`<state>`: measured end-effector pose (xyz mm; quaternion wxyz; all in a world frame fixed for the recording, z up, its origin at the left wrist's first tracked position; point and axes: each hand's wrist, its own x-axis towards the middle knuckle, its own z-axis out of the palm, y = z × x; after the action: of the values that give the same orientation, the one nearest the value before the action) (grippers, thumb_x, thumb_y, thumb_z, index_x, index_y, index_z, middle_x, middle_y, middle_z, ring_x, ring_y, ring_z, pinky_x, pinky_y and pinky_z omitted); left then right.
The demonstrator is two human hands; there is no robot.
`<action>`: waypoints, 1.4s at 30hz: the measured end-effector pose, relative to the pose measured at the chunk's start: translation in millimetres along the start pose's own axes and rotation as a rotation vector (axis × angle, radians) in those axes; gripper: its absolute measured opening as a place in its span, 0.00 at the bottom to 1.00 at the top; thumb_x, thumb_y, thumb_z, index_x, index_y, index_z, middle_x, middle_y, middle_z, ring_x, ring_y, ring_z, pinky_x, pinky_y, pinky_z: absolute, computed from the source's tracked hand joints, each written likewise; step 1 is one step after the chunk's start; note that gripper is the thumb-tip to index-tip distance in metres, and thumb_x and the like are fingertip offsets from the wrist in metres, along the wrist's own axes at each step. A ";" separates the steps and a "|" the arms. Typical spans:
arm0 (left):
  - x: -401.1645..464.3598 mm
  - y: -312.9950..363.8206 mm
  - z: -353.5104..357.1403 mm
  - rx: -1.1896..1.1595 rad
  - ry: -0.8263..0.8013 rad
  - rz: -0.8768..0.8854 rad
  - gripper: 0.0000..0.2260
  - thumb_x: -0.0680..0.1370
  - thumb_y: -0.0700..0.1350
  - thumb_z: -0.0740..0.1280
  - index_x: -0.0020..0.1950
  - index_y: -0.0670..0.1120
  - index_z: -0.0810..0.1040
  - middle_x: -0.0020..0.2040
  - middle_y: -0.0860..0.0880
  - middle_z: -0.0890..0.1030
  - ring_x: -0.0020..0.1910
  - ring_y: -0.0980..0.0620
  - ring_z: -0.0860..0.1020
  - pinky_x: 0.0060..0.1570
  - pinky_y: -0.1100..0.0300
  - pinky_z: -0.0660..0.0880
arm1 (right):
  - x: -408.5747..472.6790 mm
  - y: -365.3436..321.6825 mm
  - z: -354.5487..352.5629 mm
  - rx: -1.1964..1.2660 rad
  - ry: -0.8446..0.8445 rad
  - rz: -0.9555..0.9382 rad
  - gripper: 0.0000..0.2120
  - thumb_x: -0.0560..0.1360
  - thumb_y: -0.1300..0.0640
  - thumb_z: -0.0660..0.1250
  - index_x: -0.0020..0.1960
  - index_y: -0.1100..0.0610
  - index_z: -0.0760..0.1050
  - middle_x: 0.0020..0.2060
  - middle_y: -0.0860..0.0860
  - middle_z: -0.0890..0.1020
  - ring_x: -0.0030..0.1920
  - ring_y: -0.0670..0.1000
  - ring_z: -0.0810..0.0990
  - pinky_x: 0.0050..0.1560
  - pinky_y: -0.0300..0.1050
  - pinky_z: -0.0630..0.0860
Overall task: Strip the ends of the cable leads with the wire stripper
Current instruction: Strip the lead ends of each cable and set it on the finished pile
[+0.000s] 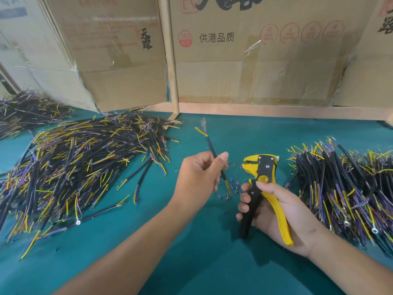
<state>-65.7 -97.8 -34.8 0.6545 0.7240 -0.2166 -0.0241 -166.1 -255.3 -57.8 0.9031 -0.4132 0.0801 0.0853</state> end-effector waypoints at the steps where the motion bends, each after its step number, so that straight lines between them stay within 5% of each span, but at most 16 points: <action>1: -1.0 0.7 -0.3 0.059 -0.004 0.029 0.18 0.80 0.55 0.66 0.37 0.44 0.78 0.24 0.51 0.70 0.24 0.52 0.67 0.28 0.61 0.66 | 1.3 0.5 -0.7 -0.001 -0.011 0.000 0.14 0.72 0.52 0.71 0.50 0.61 0.80 0.40 0.56 0.73 0.38 0.57 0.74 0.46 0.56 0.79; 5: -5.3 5.1 1.2 0.249 0.030 0.184 0.23 0.80 0.58 0.64 0.35 0.41 0.76 0.23 0.56 0.65 0.25 0.57 0.61 0.27 0.67 0.58 | 4.9 1.2 -3.0 0.002 -0.007 0.000 0.23 0.61 0.50 0.82 0.49 0.61 0.81 0.39 0.56 0.73 0.37 0.57 0.74 0.44 0.56 0.78; 9: -5.6 6.3 1.1 0.307 0.029 0.246 0.24 0.81 0.56 0.65 0.36 0.37 0.75 0.25 0.56 0.65 0.27 0.57 0.62 0.28 0.67 0.60 | 3.8 1.6 -4.1 0.005 -0.038 0.001 0.22 0.63 0.50 0.81 0.51 0.62 0.80 0.39 0.57 0.73 0.37 0.57 0.74 0.45 0.57 0.79; 12: -5.6 6.2 1.9 0.266 -0.007 0.219 0.20 0.81 0.55 0.64 0.36 0.43 0.78 0.27 0.57 0.70 0.28 0.58 0.65 0.30 0.66 0.62 | 3.3 1.3 -4.1 0.006 -0.036 0.001 0.20 0.65 0.51 0.79 0.50 0.62 0.80 0.39 0.57 0.73 0.37 0.57 0.74 0.45 0.56 0.79; 16: -6.7 8.5 3.6 0.194 -0.034 0.149 0.13 0.78 0.54 0.61 0.42 0.52 0.81 0.34 0.47 0.78 0.35 0.46 0.75 0.39 0.52 0.73 | 2.6 1.1 -2.1 0.007 -0.022 -0.001 0.13 0.74 0.52 0.69 0.50 0.62 0.79 0.39 0.56 0.73 0.37 0.56 0.74 0.45 0.56 0.79; 18: -6.3 10.5 3.9 0.129 -0.051 0.139 0.11 0.77 0.48 0.58 0.46 0.52 0.81 0.32 0.49 0.76 0.34 0.48 0.77 0.40 0.54 0.75 | 2.5 1.1 -1.9 0.010 -0.016 0.000 0.12 0.75 0.53 0.68 0.51 0.62 0.78 0.39 0.57 0.73 0.37 0.56 0.74 0.45 0.56 0.79; 21: -4.3 13.0 2.7 -0.028 -0.085 0.095 0.13 0.75 0.43 0.56 0.50 0.48 0.79 0.30 0.55 0.70 0.28 0.54 0.69 0.30 0.64 0.69 | 3.4 0.3 -0.8 0.008 -0.018 0.006 0.12 0.75 0.54 0.68 0.52 0.62 0.76 0.39 0.57 0.72 0.37 0.56 0.74 0.45 0.56 0.78; 24: -1.1 13.4 -2.6 -0.064 -0.095 0.109 0.11 0.80 0.51 0.58 0.52 0.46 0.75 0.32 0.59 0.67 0.28 0.59 0.65 0.29 0.71 0.63 | 3.9 0.3 -1.1 0.013 -0.022 0.004 0.13 0.73 0.54 0.69 0.53 0.62 0.76 0.39 0.57 0.72 0.37 0.57 0.73 0.44 0.56 0.78; 28: 1.7 13.8 -7.5 -0.060 -0.108 0.191 0.08 0.83 0.54 0.55 0.51 0.51 0.68 0.35 0.55 0.69 0.33 0.51 0.63 0.32 0.64 0.62 | 3.3 1.8 -0.4 0.005 -0.010 -0.014 0.13 0.75 0.54 0.67 0.54 0.62 0.76 0.39 0.57 0.72 0.37 0.57 0.74 0.44 0.56 0.78; 33: 3.7 12.0 -12.5 0.043 -0.140 0.265 0.08 0.84 0.46 0.56 0.62 0.56 0.67 0.41 0.55 0.74 0.33 0.54 0.67 0.34 0.62 0.65 | 2.2 0.6 2.2 0.019 0.005 -0.015 0.12 0.76 0.54 0.64 0.52 0.62 0.76 0.39 0.57 0.72 0.36 0.57 0.73 0.44 0.56 0.78; 42: 1.3 14.5 -12.8 -0.028 -0.235 0.300 0.13 0.85 0.39 0.55 0.62 0.56 0.71 0.49 0.52 0.75 0.33 0.56 0.70 0.31 0.70 0.67 | 1.1 -0.5 5.6 0.011 0.023 -0.021 0.13 0.73 0.54 0.67 0.51 0.63 0.76 0.38 0.57 0.72 0.36 0.57 0.73 0.43 0.57 0.78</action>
<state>-64.5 -86.9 -18.8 0.6309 0.6666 -0.3968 -0.0136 -164.6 -251.2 -54.1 0.9051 -0.4102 0.0864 0.0707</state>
